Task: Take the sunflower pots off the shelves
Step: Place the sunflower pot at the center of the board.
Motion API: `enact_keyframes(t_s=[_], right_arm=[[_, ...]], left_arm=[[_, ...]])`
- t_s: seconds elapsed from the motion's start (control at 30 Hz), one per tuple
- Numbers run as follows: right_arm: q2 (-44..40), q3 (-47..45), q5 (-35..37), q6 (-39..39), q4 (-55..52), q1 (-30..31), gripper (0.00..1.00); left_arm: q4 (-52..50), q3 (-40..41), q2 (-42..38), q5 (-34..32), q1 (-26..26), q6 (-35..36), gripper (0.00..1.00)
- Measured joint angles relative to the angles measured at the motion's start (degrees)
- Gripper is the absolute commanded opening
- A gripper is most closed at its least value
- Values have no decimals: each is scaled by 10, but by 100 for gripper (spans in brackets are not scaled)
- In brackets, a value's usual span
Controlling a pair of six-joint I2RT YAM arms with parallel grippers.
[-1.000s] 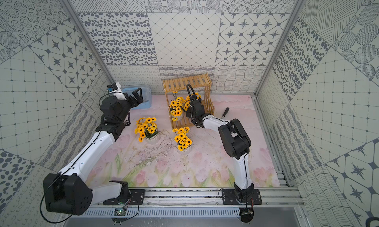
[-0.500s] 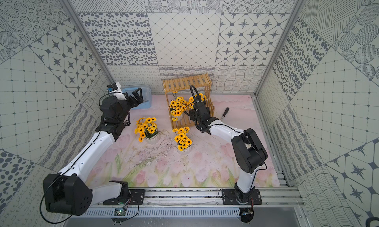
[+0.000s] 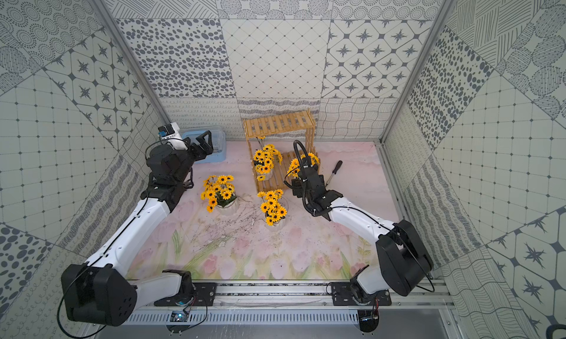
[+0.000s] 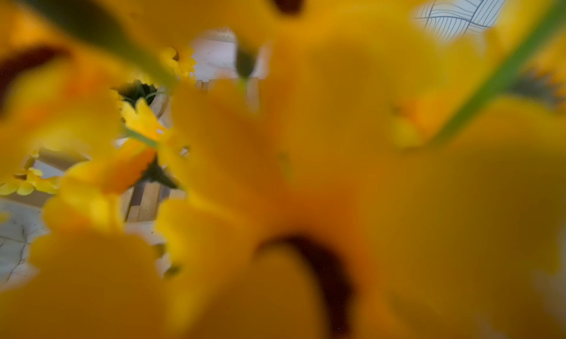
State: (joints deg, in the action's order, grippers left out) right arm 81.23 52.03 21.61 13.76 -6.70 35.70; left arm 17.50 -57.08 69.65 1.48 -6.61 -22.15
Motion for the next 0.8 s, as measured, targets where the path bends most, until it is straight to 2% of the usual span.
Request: enact_keyframes(t_s=[0.4, 0.8], right_arm=[[-33, -90, -28, 49, -5, 12, 36], [-40, -136, -36, 55, 20, 37, 36]], left_arm=[[0, 1, -6, 10, 0, -2, 97], [0, 1, -7, 11, 0, -4, 97]])
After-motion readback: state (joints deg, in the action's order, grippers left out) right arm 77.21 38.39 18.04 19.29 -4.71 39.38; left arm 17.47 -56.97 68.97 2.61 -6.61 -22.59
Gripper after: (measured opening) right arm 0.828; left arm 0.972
